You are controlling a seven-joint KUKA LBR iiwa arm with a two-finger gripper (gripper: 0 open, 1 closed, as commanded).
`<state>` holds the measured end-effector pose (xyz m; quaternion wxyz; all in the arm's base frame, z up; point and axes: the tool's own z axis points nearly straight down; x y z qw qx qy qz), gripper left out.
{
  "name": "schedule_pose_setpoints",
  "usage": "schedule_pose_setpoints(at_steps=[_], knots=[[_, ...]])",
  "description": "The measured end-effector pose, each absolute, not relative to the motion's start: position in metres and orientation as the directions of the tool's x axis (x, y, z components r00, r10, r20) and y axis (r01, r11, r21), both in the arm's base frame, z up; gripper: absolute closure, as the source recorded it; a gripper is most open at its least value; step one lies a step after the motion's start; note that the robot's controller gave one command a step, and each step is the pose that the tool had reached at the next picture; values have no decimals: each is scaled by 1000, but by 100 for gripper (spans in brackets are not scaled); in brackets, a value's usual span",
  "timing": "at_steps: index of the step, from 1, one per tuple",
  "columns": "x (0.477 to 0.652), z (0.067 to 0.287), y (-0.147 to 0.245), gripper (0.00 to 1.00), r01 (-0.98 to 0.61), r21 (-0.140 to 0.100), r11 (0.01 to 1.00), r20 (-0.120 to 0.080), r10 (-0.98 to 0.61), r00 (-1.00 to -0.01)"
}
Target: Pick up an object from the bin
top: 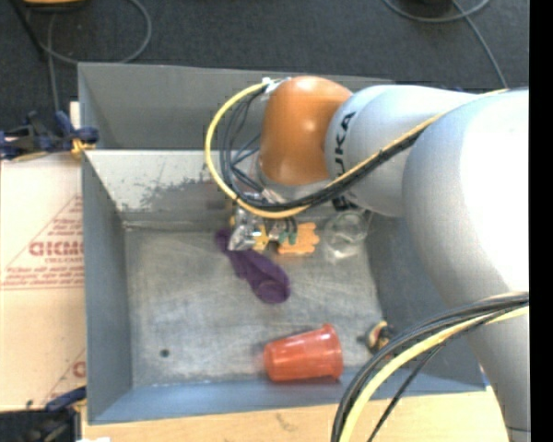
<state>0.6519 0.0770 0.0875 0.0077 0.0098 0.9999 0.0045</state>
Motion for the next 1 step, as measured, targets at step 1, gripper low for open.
schedule_pose_setpoints(at_steps=[1], knots=[[652, 88, 77, 100, 20, 10, 1000, -15, 20, -1000]])
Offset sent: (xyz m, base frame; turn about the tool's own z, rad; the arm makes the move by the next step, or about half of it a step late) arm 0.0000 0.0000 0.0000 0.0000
